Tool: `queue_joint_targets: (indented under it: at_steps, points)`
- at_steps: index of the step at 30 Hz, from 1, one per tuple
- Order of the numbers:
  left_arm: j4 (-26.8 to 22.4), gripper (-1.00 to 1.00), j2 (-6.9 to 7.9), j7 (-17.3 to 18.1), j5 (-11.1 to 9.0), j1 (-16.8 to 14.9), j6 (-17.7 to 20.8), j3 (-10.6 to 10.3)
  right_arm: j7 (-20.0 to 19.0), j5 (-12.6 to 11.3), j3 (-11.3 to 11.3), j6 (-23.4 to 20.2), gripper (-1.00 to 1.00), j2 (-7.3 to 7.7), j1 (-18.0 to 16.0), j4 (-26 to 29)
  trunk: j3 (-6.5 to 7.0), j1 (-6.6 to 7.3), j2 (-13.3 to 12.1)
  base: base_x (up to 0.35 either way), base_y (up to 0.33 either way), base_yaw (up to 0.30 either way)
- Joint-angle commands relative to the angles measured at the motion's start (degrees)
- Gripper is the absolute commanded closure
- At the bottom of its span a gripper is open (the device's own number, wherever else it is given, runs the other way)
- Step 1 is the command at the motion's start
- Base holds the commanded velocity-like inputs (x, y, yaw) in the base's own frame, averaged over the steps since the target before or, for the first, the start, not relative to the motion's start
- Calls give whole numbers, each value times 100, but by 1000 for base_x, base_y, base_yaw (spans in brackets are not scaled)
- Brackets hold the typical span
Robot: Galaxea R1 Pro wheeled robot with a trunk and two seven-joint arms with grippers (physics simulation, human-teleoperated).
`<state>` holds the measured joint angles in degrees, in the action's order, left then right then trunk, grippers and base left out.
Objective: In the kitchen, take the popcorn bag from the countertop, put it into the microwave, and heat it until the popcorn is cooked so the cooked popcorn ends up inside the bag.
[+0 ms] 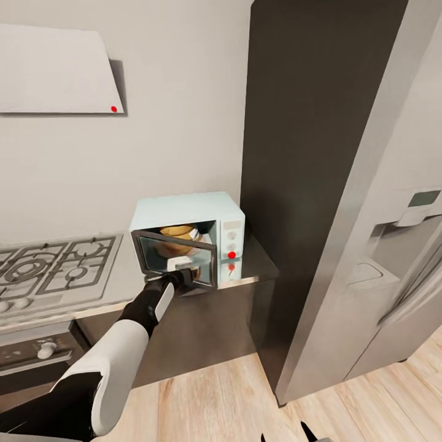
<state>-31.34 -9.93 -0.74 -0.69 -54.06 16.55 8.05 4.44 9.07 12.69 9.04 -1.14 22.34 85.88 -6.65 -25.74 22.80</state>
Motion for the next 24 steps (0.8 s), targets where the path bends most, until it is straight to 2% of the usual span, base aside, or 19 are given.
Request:
queue_joint_targets:
  at_steps: [1,5,12,17,24]
  points:
    - [-12,-100,-7,-5,-10,-2,12,26,42,60,5,-1,-100,0,-2,-2,-11,-4,12,12,0,0]
    - [-12,-100,-7,-5,-10,1,-25,28,39,60,11,1,-100,4,-1,-22,-11,-4,12,17,-8,0]
    - [-12,-100,-7,-5,-10,18,-29,24,39,68,35,1,-100,0,-6,-138,-11,-4,12,150,-126,0]
    - [-12,-100,-7,-5,-10,43,-37,21,39,68,182,1,-100,8,-7,-170,-11,-4,12,22,-6,0]
    - [-12,-100,-7,-5,-14,45,-37,23,39,68,213,1,-100,8,-1,-177,-11,-4,12,252,0,0]
